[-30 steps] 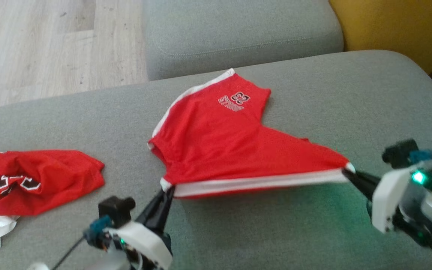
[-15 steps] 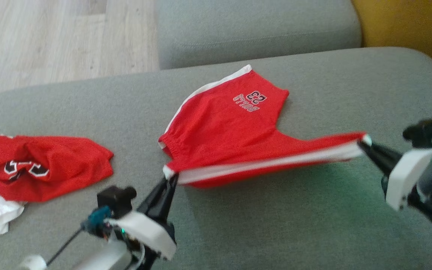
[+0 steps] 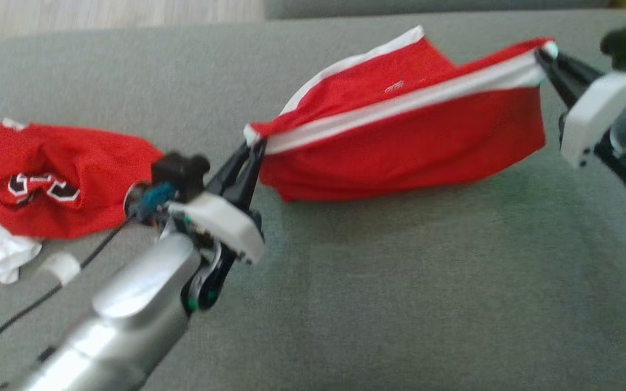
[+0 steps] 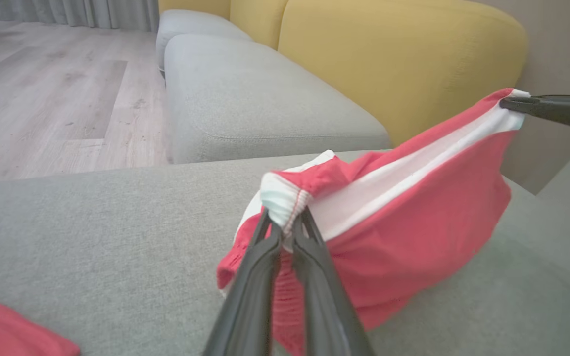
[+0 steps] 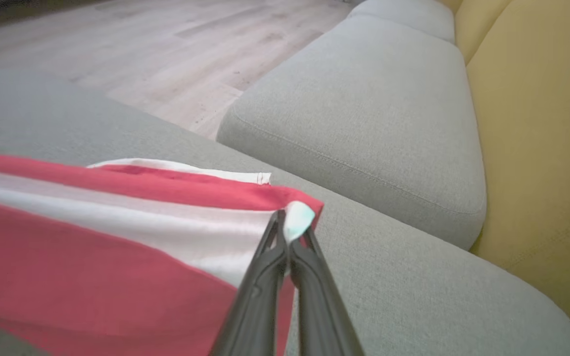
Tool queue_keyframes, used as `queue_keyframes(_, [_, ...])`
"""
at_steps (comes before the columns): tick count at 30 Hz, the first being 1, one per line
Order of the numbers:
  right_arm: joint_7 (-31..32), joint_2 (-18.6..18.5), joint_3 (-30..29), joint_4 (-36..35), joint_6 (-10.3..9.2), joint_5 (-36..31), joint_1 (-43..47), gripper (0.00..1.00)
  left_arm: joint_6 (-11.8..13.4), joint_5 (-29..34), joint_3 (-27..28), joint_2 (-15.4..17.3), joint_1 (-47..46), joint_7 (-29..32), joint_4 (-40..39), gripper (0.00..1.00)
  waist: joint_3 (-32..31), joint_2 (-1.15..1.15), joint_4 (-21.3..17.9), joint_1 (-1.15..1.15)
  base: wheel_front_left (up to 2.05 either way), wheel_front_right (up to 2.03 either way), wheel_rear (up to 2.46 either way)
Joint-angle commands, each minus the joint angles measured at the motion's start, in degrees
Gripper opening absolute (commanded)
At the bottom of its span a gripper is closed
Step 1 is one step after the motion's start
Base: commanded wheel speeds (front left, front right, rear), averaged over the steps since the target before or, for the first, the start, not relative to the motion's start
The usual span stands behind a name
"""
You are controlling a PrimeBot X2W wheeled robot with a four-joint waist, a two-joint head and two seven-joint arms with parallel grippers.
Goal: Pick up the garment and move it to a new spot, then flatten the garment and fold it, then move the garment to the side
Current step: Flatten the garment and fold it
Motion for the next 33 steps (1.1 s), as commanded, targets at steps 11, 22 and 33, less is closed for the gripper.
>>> queue_keyframes(11, [0.6,1.5,7.4,9.5,0.37,-3.2,-14.3,0.00,-4.5,1.5,1.1,-5.7,-13.4,0.6,11.7,0.00,10.5,0.00,4.9,-0.02,0.00,0.00,0.00])
queue_keyframes(22, [-4.0,3.8,13.3,17.6,0.37,-2.2,-20.2,0.00,-6.7,2.3,0.9,-10.3,-17.2,-3.7,19.5,0.00,12.6,0.00,7.8,-0.02,0.00,0.00,0.00])
queue_keyframes(33, [-8.8,4.5,17.2,24.7,0.37,-1.6,-26.4,0.00,-8.1,2.1,1.4,-13.5,-20.2,-6.3,25.0,0.00,15.5,0.00,10.2,-0.02,0.00,0.00,0.00])
